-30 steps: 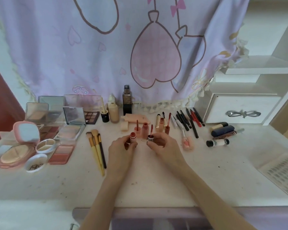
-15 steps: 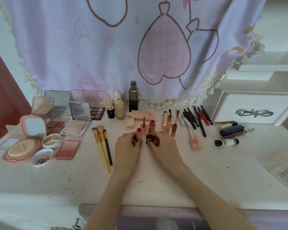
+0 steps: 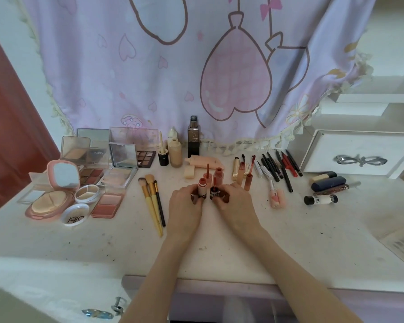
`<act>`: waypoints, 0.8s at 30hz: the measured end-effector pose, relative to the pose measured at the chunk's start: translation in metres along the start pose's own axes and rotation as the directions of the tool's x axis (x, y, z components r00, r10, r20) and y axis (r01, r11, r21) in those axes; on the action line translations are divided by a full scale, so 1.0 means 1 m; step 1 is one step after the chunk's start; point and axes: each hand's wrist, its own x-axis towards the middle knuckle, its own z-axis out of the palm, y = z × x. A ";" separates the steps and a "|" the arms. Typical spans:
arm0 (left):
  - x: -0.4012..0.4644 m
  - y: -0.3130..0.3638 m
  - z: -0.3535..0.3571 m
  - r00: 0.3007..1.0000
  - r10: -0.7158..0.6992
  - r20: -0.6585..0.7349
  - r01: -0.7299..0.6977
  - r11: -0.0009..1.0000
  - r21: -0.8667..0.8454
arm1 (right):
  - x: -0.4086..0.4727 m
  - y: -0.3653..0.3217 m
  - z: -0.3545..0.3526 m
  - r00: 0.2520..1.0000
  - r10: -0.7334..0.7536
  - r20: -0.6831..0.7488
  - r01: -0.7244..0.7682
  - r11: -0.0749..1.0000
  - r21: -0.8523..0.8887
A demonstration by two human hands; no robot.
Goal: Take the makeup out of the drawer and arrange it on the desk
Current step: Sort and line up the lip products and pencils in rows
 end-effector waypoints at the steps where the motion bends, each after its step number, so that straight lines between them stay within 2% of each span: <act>1: -0.002 0.001 -0.001 1.000 -0.004 0.002 0.004 1.000 0.000 | -0.002 -0.001 -0.001 1.000 0.002 -0.001 -0.002 1.000 0.007; 7: -0.036 0.007 -0.007 0.999 -0.005 -0.048 0.002 0.999 -0.052 | -0.030 -0.001 -0.019 1.000 -0.008 -0.023 0.010 0.996 0.087; 9: -0.052 0.011 -0.006 0.996 0.075 -0.053 -0.077 0.996 -0.045 | -0.042 0.003 -0.031 1.000 -0.029 0.001 0.029 0.992 0.122; 11: -0.064 0.016 -0.001 0.981 0.194 0.014 -0.194 0.981 0.014 | -0.053 0.010 -0.044 0.998 -0.055 0.015 0.054 0.993 0.107; 13: -0.069 0.024 0.009 0.945 0.294 0.143 -0.309 0.946 0.096 | -0.064 0.021 -0.060 0.997 -0.074 -0.002 0.074 0.997 0.035; 15: -0.068 0.029 0.021 0.901 0.336 0.275 -0.392 0.902 0.182 | -0.071 0.031 -0.075 0.993 -0.097 -0.067 0.094 0.995 -0.036; 19: -0.059 0.041 0.046 0.845 0.302 0.441 -0.461 0.830 0.315 | -0.071 0.064 -0.114 0.968 -0.108 -0.226 0.040 0.957 -0.288; 24: -0.051 0.042 0.056 0.816 0.259 0.516 -0.491 0.782 0.384 | -0.050 0.103 -0.138 0.988 0.041 -0.152 -0.127 0.778 -0.616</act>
